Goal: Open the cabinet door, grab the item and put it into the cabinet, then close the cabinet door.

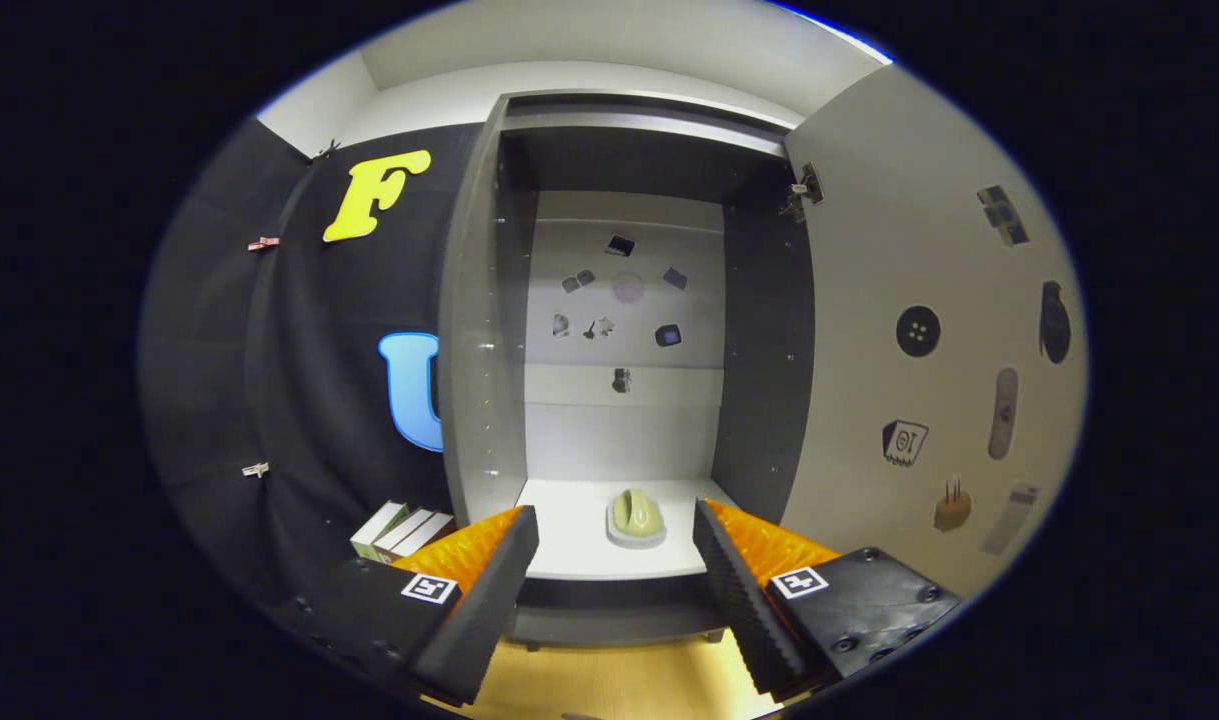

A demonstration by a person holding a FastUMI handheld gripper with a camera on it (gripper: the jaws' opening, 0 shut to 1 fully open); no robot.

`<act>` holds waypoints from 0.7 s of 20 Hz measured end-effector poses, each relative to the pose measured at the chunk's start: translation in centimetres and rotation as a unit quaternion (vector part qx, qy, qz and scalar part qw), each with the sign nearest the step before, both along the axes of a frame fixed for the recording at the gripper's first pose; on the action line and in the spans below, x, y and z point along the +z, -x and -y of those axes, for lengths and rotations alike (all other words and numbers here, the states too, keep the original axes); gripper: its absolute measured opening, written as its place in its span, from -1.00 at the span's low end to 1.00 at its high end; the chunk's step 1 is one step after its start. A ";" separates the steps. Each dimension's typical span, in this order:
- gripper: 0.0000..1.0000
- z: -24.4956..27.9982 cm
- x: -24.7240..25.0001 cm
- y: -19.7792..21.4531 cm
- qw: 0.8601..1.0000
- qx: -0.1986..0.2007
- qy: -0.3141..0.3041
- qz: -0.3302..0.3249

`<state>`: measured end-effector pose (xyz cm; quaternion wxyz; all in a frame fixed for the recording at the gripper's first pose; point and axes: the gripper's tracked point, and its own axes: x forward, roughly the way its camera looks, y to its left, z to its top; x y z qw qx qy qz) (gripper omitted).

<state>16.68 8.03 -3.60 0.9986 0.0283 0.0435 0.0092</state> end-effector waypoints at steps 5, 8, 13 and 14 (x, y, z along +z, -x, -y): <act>0.96 0.7 1.6 5.9 0.999 0.004 -0.028 0.026; 0.96 2.8 3.1 9.4 0.998 0.012 -0.034 0.050; 0.96 8.7 3.5 16.0 0.998 0.022 -0.001 0.050; 0.96 10.5 3.3 16.7 0.999 0.017 0.009 0.051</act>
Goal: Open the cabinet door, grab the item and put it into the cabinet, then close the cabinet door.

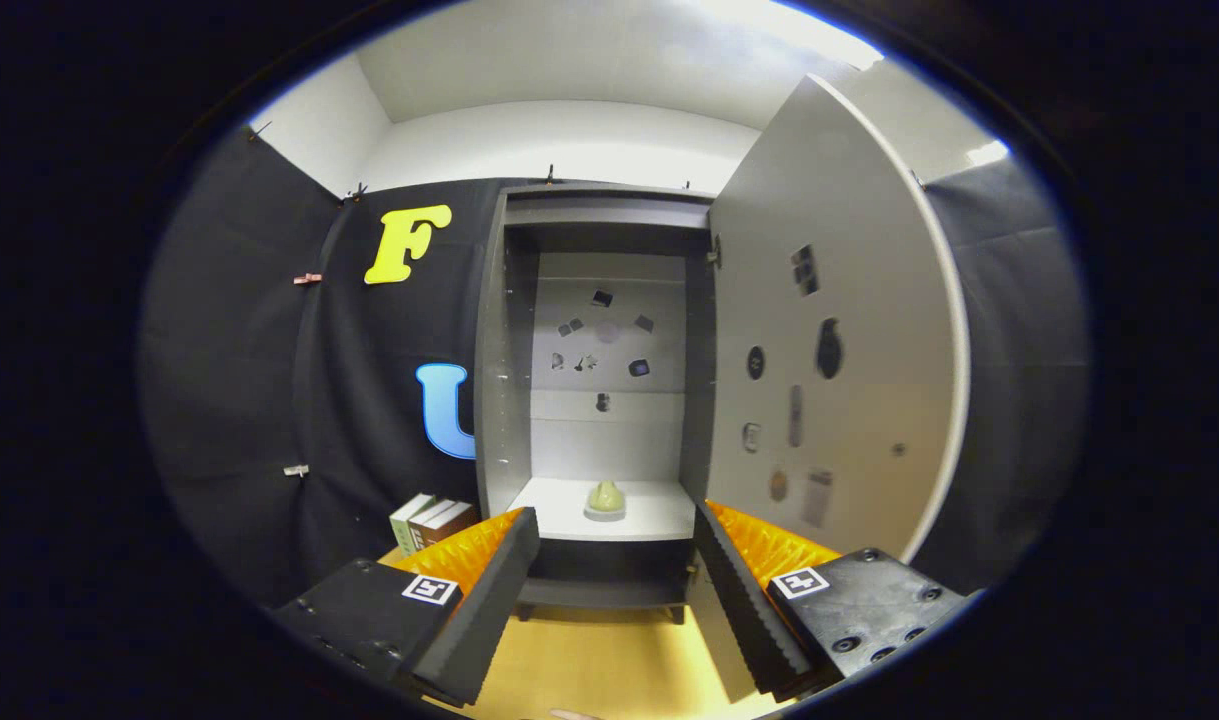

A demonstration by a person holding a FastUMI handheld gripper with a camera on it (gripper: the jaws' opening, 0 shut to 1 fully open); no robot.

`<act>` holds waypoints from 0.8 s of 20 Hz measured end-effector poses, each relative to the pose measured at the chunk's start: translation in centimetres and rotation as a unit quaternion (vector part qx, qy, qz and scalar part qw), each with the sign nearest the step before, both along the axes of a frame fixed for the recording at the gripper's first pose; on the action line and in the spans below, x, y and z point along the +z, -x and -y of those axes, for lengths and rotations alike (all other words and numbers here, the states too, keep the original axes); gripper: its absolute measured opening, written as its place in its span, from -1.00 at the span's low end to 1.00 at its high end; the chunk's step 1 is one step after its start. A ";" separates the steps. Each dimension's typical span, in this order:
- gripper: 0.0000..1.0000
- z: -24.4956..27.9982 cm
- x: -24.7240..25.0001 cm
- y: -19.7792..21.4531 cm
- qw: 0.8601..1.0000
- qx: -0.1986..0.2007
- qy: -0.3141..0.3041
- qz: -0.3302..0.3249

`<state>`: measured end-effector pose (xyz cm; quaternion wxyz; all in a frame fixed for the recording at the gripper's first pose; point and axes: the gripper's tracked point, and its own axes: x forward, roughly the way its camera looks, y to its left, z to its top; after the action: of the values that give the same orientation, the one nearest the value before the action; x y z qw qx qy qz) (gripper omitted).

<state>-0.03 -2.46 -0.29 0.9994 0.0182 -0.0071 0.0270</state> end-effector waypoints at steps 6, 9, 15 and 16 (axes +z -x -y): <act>0.96 9.5 0.9 4.4 1.000 -0.015 -0.014 0.018; 0.96 14.3 1.2 5.2 0.999 -0.036 -0.012 0.026; 0.95 21.0 -0.6 4.3 0.996 -0.077 -0.036 0.015; 0.95 21.6 -1.1 3.8 0.996 -0.080 -0.039 0.009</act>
<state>-3.86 -24.03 -1.39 0.9968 0.0562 -0.0183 -0.0536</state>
